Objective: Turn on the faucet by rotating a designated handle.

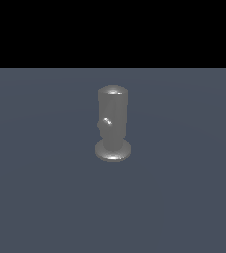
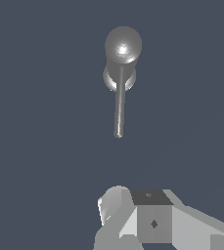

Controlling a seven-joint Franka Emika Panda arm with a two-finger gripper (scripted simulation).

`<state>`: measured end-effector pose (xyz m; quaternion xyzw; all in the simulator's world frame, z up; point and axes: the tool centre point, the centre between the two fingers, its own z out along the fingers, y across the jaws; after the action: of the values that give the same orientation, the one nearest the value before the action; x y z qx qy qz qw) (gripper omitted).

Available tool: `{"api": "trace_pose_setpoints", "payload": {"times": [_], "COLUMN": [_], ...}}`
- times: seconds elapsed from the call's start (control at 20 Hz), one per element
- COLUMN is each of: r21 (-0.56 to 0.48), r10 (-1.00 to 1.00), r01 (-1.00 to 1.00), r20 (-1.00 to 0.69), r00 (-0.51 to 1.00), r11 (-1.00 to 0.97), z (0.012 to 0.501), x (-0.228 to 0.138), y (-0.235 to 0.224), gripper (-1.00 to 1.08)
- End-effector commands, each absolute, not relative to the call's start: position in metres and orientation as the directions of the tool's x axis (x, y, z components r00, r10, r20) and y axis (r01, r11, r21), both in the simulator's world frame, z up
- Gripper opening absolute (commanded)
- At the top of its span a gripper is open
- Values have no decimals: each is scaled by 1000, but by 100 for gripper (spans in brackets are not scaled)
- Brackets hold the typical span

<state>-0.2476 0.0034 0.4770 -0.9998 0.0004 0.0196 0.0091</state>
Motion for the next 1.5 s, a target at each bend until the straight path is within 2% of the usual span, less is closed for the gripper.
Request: {"api": "trace_pose_setpoints", "payload": {"times": [0.0,0.6,1.45], "r21": [-18,-16,-6], "r10": [0,-9,-40], "r01": [-1,-9,-40], "r20": [-39,-34,-14], "r00": [999,999,999], "r11": [-1000,-1000,-999], "z": [477,444,311], "x": [-248,-246,-238], "y": [3,11,40], "gripper": [-100,-100,-100]}}
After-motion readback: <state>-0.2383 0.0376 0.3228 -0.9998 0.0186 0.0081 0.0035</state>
